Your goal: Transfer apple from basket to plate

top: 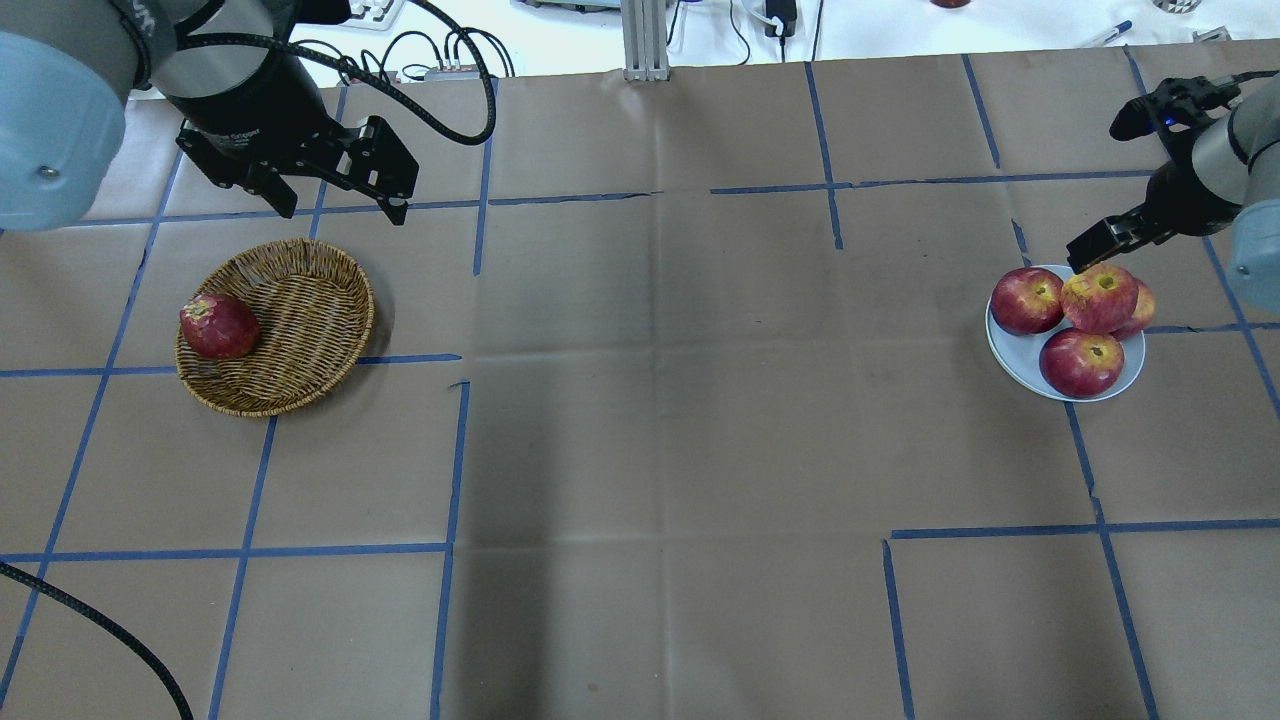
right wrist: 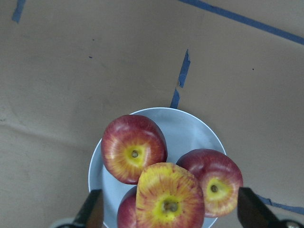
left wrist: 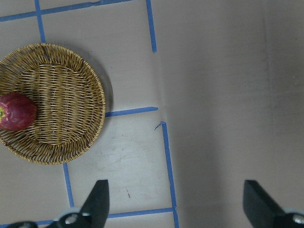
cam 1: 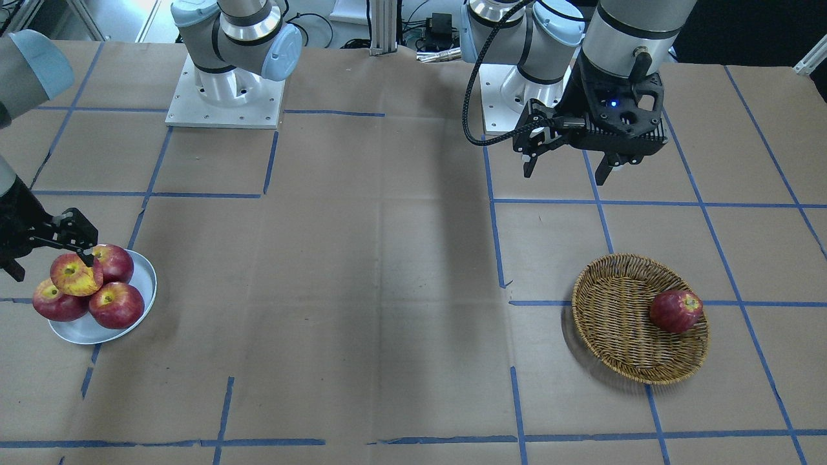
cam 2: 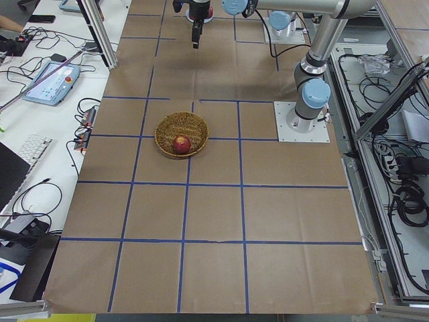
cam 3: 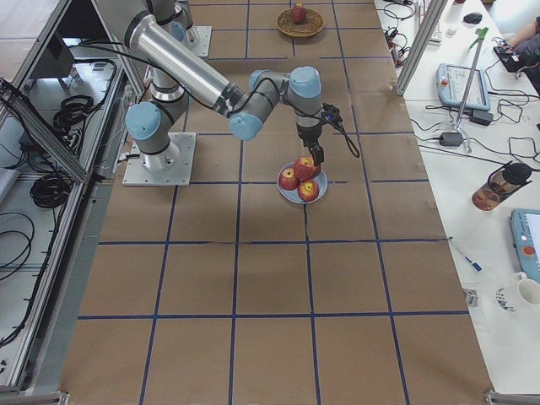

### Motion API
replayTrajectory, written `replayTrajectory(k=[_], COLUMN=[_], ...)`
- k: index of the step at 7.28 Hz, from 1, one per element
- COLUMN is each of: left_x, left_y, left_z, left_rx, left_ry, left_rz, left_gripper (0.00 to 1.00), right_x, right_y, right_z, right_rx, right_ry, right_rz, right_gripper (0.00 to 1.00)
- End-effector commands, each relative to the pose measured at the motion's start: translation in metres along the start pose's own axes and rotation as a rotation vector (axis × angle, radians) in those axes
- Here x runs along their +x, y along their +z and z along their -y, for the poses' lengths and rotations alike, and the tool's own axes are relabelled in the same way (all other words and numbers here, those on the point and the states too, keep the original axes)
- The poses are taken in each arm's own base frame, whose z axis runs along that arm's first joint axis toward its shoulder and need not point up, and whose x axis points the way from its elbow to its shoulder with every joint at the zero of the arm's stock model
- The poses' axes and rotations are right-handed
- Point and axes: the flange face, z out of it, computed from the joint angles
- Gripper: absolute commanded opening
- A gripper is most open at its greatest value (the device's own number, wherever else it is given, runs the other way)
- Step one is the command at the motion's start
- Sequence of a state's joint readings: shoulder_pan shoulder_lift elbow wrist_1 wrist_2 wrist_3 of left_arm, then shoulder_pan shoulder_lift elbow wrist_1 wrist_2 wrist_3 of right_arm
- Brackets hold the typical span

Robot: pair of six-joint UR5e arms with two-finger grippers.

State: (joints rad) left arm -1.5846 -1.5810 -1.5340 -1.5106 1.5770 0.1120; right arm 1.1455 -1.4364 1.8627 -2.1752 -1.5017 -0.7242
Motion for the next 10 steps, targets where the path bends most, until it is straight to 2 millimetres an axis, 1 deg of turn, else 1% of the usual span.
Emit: replayTrajectory(k=[1, 2, 3, 4, 5, 6, 8, 10], left_x=[0.0, 0.0, 0.0, 0.0, 0.0, 0.0, -0.001, -0.001], left_y=[0.0, -0.001, 0.0, 0.0, 0.0, 0.0, 0.0, 0.0], left_z=[0.0, 0.0, 0.0, 0.0, 0.0, 0.0, 0.0, 0.0], left_rx=[0.001, 0.002, -0.001, 0.001, 0.001, -0.001, -0.001, -0.001], left_ry=[0.0, 0.0, 0.0, 0.0, 0.0, 0.0, -0.002, -0.002], left_rz=[0.0, 0.0, 0.0, 0.0, 0.0, 0.0, 0.0, 0.0], left_gripper=[1.0, 1.0, 1.0, 1.0, 1.0, 1.0, 1.0, 1.0], right_x=[-0.036, -0.064, -0.098, -0.138, -0.181, -0.204, -0.207, -0.206], right_y=[-0.059, -0.078, -0.099, -0.115, -0.129, -0.139, -0.145, -0.141], right_z=[0.03, 0.042, 0.059, 0.065, 0.064, 0.057, 0.054, 0.056], right_rx=[-0.036, -0.104, -0.115, -0.161, -0.191, -0.22, -0.213, -0.218], right_ry=[0.071, 0.167, 0.22, 0.253, 0.257, 0.297, 0.305, 0.305], right_rz=[0.047, 0.083, 0.082, 0.07, 0.048, 0.047, 0.043, 0.044], right_gripper=[1.0, 1.0, 1.0, 1.0, 1.0, 1.0, 1.0, 1.0])
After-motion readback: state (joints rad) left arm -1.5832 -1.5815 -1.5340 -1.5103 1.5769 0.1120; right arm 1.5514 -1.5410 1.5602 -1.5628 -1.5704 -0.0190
